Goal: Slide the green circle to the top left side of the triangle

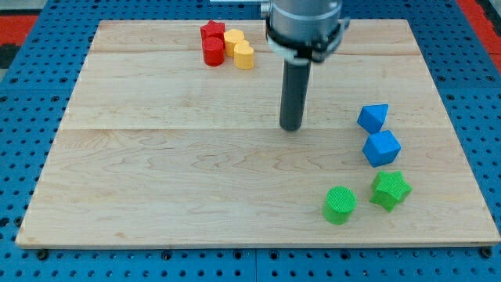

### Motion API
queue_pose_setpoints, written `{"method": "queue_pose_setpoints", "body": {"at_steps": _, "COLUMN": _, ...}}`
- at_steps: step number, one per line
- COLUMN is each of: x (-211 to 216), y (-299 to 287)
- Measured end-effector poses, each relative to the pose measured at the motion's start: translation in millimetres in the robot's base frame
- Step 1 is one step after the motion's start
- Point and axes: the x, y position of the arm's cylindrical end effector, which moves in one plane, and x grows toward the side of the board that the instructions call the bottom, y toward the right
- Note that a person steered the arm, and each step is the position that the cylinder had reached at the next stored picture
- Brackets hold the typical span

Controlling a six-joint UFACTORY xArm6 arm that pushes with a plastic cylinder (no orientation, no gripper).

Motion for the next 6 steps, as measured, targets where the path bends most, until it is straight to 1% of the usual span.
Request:
{"method": "queue_pose_setpoints", "body": {"at_steps": 2, "x": 148, "y": -6}}
{"method": "queue_pose_setpoints", "body": {"at_steps": 3, "x": 151, "y": 13}}
{"method": "queue_pose_setpoints", "body": {"at_steps": 4, "x": 145, "y": 64}}
{"method": "queue_pose_setpoints", "body": {"at_steps": 5, "x": 123, "y": 61}}
{"method": "queue_pose_setpoints", "body": {"at_steps": 6, "x": 72, "y": 17}}
